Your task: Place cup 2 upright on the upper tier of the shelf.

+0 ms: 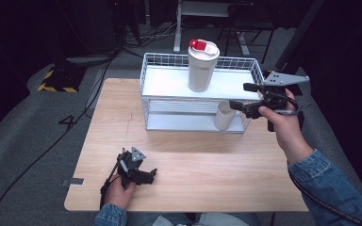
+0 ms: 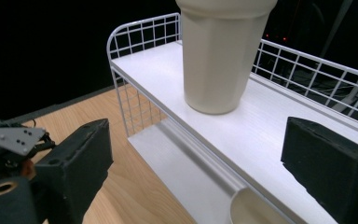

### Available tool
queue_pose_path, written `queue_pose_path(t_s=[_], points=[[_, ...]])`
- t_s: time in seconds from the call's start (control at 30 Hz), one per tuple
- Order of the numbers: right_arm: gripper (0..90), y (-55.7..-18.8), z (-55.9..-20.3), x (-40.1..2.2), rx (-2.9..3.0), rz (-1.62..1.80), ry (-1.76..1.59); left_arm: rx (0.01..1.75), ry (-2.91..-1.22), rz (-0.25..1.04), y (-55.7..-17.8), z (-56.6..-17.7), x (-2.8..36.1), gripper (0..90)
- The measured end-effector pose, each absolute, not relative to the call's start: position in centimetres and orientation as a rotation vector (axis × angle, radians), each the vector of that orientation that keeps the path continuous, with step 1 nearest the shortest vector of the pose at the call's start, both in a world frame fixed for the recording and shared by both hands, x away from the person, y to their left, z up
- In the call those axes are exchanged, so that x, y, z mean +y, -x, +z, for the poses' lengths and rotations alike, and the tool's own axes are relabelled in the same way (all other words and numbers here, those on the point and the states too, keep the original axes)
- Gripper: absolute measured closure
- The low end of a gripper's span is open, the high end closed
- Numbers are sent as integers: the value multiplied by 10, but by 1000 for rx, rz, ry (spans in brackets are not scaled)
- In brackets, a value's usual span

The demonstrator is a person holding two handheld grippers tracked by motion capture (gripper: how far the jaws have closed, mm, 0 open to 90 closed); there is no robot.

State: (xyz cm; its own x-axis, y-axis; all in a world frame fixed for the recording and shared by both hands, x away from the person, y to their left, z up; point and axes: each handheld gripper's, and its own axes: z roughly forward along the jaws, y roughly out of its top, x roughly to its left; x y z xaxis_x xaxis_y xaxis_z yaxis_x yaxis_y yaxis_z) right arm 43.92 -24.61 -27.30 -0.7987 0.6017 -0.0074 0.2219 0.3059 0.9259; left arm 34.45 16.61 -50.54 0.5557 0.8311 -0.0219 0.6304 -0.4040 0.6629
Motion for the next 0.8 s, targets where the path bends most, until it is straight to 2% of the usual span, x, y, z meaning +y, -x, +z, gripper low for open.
queue_pose_path(t_s=[0.1, 0.8], points=[[130, -431, -277, -254, 2239, 1475, -716, 1169, -2165, 416, -345, -505, 166, 0], [160, -377, -325, -291, 2301, 1376, -776, 1193, -2152, 419, -345, -506, 163, 0]])
